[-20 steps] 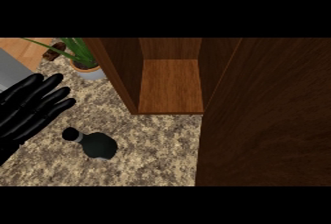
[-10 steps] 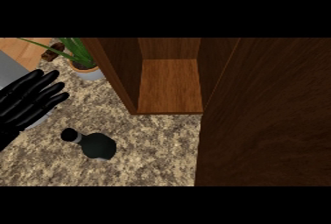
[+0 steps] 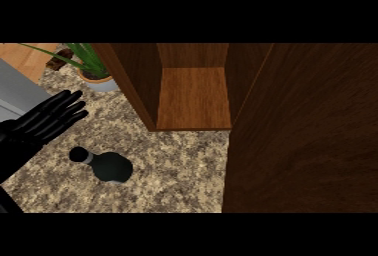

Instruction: Pick up the wine, place it into the cabinet and close the cabinet

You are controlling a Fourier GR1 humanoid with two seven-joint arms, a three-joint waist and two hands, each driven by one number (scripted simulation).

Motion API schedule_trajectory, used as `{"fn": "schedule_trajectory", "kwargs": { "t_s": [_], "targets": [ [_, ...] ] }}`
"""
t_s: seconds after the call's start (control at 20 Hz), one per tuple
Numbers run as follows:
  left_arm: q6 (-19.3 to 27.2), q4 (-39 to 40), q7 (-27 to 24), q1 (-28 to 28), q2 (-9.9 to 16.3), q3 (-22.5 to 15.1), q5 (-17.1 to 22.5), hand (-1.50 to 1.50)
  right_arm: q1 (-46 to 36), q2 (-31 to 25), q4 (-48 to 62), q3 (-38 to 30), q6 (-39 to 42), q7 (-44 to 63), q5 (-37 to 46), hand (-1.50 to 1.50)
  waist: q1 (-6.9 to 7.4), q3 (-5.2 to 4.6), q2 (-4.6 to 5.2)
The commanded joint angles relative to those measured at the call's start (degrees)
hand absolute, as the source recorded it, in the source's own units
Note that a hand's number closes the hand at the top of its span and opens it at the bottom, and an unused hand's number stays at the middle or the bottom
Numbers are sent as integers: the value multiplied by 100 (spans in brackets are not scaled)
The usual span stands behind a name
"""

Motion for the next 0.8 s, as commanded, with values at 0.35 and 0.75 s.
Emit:
{"fn": "schedule_trajectory", "kwargs": {
  "t_s": [0.35,0.75],
  "targets": [
    [-658,1060,-1088,97,-560,-327,-1438,-150,414,-190,-1520,312,-195,658,223,-150,-33,-1,-15],
    [-953,2367,-2315,-147,-495,-54,-2473,-150,488,-267,-1334,86,-165,351,-83,-150,-56,3,2]
  ]
}}
